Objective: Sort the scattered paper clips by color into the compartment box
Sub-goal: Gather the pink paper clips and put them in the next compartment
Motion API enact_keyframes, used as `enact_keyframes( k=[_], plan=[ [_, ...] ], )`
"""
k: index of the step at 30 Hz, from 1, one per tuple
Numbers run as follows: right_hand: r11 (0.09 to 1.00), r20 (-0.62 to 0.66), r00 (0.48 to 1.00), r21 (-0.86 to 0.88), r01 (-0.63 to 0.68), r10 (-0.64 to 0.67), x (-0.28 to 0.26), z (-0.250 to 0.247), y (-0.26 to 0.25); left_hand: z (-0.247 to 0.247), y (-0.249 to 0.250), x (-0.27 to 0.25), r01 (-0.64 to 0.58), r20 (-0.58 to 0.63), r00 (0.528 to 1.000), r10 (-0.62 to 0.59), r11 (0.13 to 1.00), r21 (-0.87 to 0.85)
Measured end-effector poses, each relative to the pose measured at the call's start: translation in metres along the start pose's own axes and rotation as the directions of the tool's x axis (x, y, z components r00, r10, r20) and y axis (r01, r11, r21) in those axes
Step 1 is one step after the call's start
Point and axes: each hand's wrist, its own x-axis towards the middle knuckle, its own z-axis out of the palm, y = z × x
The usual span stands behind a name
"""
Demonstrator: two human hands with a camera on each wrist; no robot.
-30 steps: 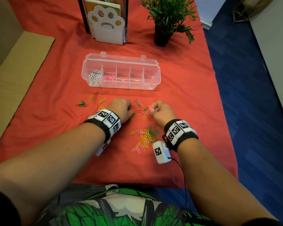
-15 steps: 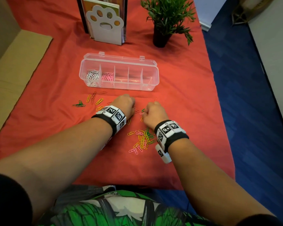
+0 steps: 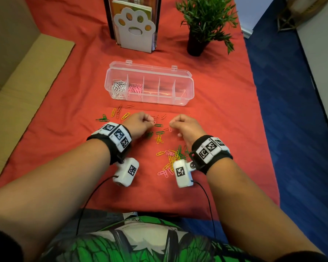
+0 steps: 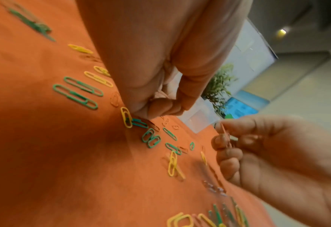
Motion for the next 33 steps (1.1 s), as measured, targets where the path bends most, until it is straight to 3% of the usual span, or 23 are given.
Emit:
enact_keyframes(
  k=[3,7,10,14,18,21,25,27,29,33],
  plan=[
    [0.952,0.048,0.994,0.289,-0.104,0.094,-0.008,-0.003,0.002,0.002,-0.001,-0.012,0.127,0.102,0.99,-0.097,0.929,-0.347],
    [0.825,0.132,0.977,0.524,-0.213,0.168,-0.019,-0.006,0.003,-0.003,0.002,-0.025,0.28,0.233,0.957,-0.175,0.778,-0.563],
    [0.751,0.205,0.955,0.591,-0.295,0.213,-0.028,-0.011,0.005,-0.007,0.001,-0.031,0.393,0.335,0.915,-0.225,0.686,-0.613],
    [0.728,0.215,0.945,0.603,-0.326,0.245,-0.038,-0.014,0.014,0.0,-0.003,-0.039,0.393,0.358,0.909,-0.212,0.721,-0.571],
    [0.774,0.149,0.959,0.567,-0.282,0.24,-0.048,-0.014,0.023,0.014,-0.009,-0.048,0.291,0.304,0.936,-0.175,0.871,-0.396],
    [0.887,0.088,0.961,0.372,-0.274,0.261,-0.053,-0.016,0.033,0.026,-0.012,-0.052,0.268,0.279,0.941,-0.19,0.923,-0.276],
    [0.895,0.082,0.951,0.321,-0.309,0.299,-0.063,-0.021,0.039,0.036,-0.018,-0.052,0.011,0.197,0.98,-0.005,1.0,-0.027],
    [0.877,0.091,0.945,0.352,-0.326,0.314,-0.067,-0.023,0.041,0.04,-0.017,-0.055,-0.129,0.179,0.979,0.098,0.977,0.17],
    [0.856,0.088,0.941,0.396,-0.333,0.326,-0.07,-0.023,0.043,0.042,-0.017,-0.058,-0.216,0.186,0.97,0.154,0.897,0.385],
    [0.826,0.071,0.953,0.483,-0.292,0.296,-0.075,-0.025,0.044,0.039,-0.022,-0.061,-0.257,0.169,0.966,0.195,0.79,0.556]
  ],
)
